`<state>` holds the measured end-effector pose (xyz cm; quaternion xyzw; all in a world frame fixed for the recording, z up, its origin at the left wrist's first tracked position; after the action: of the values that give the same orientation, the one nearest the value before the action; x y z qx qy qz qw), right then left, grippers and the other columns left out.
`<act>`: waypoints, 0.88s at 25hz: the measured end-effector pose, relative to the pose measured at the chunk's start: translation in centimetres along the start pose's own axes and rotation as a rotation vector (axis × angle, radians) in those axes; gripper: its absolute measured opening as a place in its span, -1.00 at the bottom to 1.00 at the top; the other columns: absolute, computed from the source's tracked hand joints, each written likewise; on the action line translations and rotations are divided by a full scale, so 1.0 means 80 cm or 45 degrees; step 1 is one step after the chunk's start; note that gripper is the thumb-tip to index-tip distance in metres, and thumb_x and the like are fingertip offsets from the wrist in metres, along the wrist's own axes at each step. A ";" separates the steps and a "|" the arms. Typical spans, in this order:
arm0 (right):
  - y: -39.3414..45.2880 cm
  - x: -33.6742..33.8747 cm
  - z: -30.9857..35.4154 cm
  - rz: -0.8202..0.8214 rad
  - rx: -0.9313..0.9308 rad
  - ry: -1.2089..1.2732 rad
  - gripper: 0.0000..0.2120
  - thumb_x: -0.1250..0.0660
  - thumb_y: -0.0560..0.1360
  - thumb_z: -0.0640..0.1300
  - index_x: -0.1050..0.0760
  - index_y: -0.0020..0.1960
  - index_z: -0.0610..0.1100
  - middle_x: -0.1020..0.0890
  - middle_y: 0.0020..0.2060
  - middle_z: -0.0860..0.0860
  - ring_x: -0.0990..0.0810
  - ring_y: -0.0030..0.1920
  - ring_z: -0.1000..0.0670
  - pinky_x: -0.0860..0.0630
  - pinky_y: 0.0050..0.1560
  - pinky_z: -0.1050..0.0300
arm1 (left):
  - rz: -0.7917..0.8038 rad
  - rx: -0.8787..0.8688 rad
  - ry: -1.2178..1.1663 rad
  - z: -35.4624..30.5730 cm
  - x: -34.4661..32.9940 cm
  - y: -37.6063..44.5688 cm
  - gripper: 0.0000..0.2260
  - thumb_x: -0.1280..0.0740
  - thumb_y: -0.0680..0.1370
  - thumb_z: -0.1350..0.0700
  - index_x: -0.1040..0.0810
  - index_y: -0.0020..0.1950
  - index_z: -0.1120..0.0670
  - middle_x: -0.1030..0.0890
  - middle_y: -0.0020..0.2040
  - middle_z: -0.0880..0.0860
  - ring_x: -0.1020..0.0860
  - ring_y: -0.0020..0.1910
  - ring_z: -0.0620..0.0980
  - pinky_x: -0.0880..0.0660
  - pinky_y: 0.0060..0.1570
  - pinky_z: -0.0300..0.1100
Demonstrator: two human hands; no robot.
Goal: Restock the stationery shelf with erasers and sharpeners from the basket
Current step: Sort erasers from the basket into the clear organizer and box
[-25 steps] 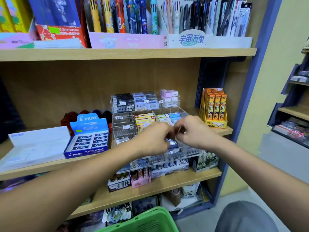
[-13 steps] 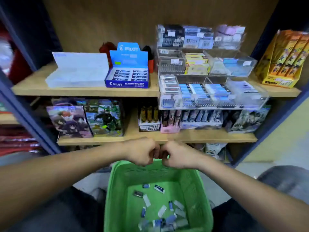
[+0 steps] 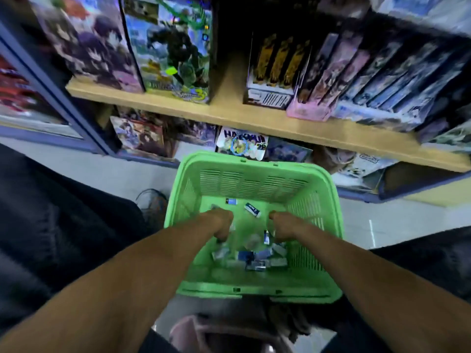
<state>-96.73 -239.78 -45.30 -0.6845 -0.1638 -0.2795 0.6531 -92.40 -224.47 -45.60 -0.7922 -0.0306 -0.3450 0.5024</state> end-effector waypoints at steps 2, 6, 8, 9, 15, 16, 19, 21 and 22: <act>0.004 -0.037 -0.009 0.076 -0.030 -0.039 -0.33 -0.50 0.42 -0.19 -0.26 0.43 -0.22 -0.48 0.30 -0.22 -0.51 0.27 -0.20 -0.51 0.22 -0.05 | 0.088 0.011 0.000 0.010 -0.041 0.023 -0.53 -0.49 0.49 0.10 -0.47 0.33 0.24 -0.57 0.26 0.22 -0.58 0.18 0.17 -0.51 0.13 -0.05; 0.011 -0.067 0.019 0.052 0.116 -0.066 -0.55 -0.43 0.49 -0.03 -0.43 0.34 -0.06 -0.52 0.28 -0.11 -0.55 0.20 -0.12 -0.52 0.18 0.02 | 0.168 -0.026 -0.085 -0.005 -0.070 0.040 -0.58 -0.52 0.46 0.12 -0.48 0.24 0.21 -0.59 0.17 0.21 -0.60 0.10 0.18 -0.55 0.02 -0.03; 0.010 -0.077 0.042 0.102 0.198 -0.106 -0.55 -0.39 0.52 0.03 -0.43 0.37 -0.04 -0.55 0.28 -0.09 -0.55 0.24 -0.11 -0.48 0.19 0.03 | 0.164 -0.093 -0.139 -0.031 -0.080 0.046 -0.59 -0.51 0.46 0.14 -0.50 0.26 0.18 -0.59 0.18 0.22 -0.59 0.12 0.18 -0.51 0.00 -0.04; 0.008 -0.080 0.050 0.123 0.213 -0.143 -0.55 -0.37 0.53 0.05 -0.44 0.36 -0.07 -0.56 0.27 -0.09 -0.55 0.25 -0.11 -0.48 0.17 0.03 | 0.178 -0.130 -0.149 -0.045 -0.087 0.049 -0.57 -0.51 0.46 0.14 -0.51 0.28 0.16 -0.58 0.19 0.22 -0.58 0.14 0.19 -0.51 0.04 -0.04; 0.021 -0.099 0.056 0.340 0.248 -0.220 -0.62 -0.34 0.54 0.08 -0.51 0.28 -0.09 -0.60 0.21 -0.14 -0.56 0.18 -0.16 -0.52 0.14 0.01 | 0.247 -0.195 0.009 -0.068 -0.115 0.066 -0.36 -0.50 0.46 0.08 -0.35 0.49 0.08 -0.52 0.32 0.22 -0.51 0.28 0.19 -0.50 0.23 0.01; 0.024 -0.105 0.059 0.397 0.266 -0.233 -0.62 -0.37 0.53 0.02 -0.52 0.29 -0.10 -0.60 0.21 -0.15 -0.57 0.18 -0.16 -0.53 0.14 0.02 | 0.262 -0.188 0.017 -0.065 -0.116 0.065 -0.34 -0.49 0.47 0.06 -0.31 0.53 0.05 -0.52 0.32 0.22 -0.51 0.28 0.18 -0.50 0.22 0.00; 0.032 -0.114 0.063 0.466 0.327 -0.278 -0.51 -0.49 0.43 -0.04 -0.51 0.33 -0.07 -0.59 0.23 -0.11 -0.57 0.18 -0.15 -0.52 0.17 0.03 | 0.308 -0.154 -0.068 -0.060 -0.120 0.062 -0.33 -0.48 0.49 0.05 -0.29 0.55 0.02 -0.53 0.31 0.19 -0.53 0.24 0.15 -0.50 0.18 -0.04; 0.039 -0.119 0.060 0.476 0.345 -0.289 -0.44 -0.54 0.37 -0.04 -0.50 0.34 -0.05 -0.59 0.25 -0.09 -0.57 0.19 -0.14 -0.52 0.18 0.03 | 0.344 -0.163 -0.208 -0.064 -0.125 0.060 -0.33 -0.47 0.49 0.14 -0.28 0.55 0.06 -0.55 0.30 0.19 -0.55 0.22 0.15 -0.51 0.19 -0.02; 0.043 -0.121 0.057 0.476 0.347 -0.279 -0.43 -0.55 0.36 -0.05 -0.51 0.34 -0.05 -0.59 0.25 -0.09 -0.58 0.18 -0.14 -0.52 0.18 0.02 | 0.354 -0.181 -0.263 -0.066 -0.124 0.059 -0.30 -0.47 0.48 0.17 -0.25 0.56 0.07 -0.55 0.30 0.19 -0.56 0.21 0.16 -0.51 0.20 -0.01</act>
<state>-101.62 -234.22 -53.79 -0.6347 -0.1404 -0.0533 0.7580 -100.79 -228.13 -53.62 -0.8536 0.0522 -0.1903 0.4822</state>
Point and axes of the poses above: each hand's wrist, its own y-axis towards the middle knuckle, its own x-axis out of the back of the hand, z = x × y, the point moved 9 cm from there along y, towards the middle knuckle
